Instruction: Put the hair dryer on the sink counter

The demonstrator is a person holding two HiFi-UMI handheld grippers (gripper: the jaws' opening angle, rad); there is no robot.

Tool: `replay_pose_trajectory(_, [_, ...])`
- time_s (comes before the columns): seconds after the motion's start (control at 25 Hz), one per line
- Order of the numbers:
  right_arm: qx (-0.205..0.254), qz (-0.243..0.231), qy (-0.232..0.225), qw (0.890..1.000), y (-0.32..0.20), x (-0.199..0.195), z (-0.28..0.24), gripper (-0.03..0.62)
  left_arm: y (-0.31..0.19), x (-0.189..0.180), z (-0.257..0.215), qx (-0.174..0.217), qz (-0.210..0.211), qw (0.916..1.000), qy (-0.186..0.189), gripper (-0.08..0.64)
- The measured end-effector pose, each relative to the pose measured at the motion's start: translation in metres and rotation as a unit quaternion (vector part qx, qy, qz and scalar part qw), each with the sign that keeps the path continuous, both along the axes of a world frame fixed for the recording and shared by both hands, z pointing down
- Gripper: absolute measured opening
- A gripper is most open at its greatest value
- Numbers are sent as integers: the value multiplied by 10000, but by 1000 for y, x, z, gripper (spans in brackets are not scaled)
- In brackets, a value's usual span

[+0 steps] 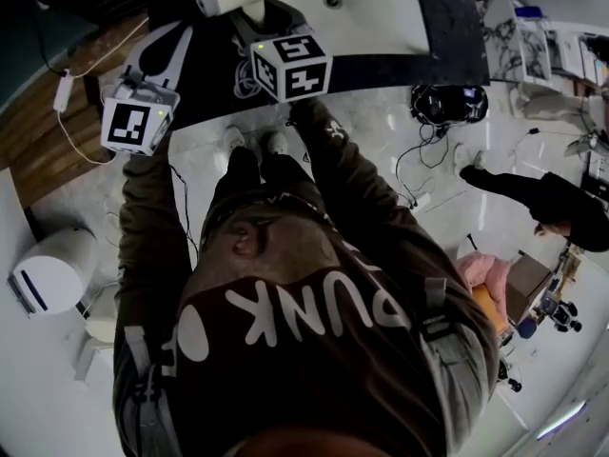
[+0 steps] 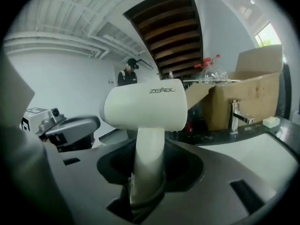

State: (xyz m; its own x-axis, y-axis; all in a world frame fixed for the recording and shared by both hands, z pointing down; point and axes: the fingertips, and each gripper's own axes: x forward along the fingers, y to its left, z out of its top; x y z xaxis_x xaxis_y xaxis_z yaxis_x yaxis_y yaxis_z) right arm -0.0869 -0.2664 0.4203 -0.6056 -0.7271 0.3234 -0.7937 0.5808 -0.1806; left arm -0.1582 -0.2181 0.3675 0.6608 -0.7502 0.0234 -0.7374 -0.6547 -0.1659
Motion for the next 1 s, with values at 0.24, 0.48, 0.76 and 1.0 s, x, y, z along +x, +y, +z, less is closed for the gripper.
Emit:
replay_pose_trajectory(0.24, [-1302, 75, 531, 9900, -31, 0, 62, 166, -14, 1, 6, -69, -102, 9999, 4, -6])
replay_pose_trajectory(0.48, [-2191, 64, 1015, 9704, -45, 0, 108, 166, -24, 2, 3, -81, -174, 9998, -23, -6])
replay_pose_trajectory(0.76, [-2691, 33, 1243, 9550, -56, 3, 130, 167, -35, 9, 2, -124, -168, 9998, -51, -6])
replay_pose_trajectory(1.0, [-2936, -11, 1483, 9443, -57, -1, 148, 169, -37, 8, -3, -59, -179, 9998, -39, -6])
